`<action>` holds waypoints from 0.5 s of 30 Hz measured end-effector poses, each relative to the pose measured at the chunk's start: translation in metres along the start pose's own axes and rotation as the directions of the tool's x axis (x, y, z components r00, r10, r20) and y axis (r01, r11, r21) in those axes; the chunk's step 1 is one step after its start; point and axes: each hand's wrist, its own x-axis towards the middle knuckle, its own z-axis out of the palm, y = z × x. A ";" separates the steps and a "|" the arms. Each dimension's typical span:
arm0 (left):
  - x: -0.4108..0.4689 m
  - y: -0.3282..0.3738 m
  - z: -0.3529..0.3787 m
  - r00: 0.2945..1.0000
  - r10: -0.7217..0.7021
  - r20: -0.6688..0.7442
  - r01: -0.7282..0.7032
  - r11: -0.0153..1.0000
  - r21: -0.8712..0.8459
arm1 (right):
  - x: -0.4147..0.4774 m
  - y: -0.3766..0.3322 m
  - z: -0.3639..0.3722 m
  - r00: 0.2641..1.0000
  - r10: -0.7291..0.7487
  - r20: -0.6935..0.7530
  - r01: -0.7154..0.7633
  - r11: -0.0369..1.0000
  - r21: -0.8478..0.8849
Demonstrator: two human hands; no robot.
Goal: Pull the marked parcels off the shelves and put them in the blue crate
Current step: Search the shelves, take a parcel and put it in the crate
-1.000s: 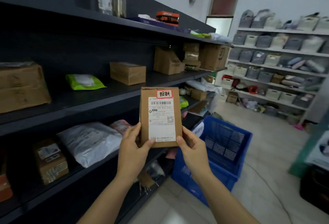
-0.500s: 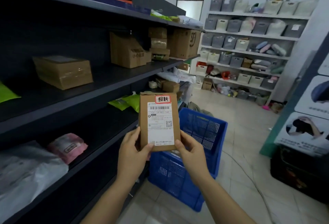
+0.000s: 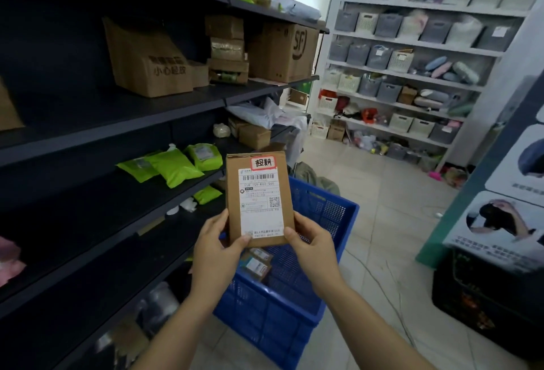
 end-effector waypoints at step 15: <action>0.131 -0.027 0.169 0.991 -0.129 -0.046 0.130 0.991 0.029 | 0.198 0.081 -0.088 0.988 0.100 0.115 -0.090 0.992 -0.090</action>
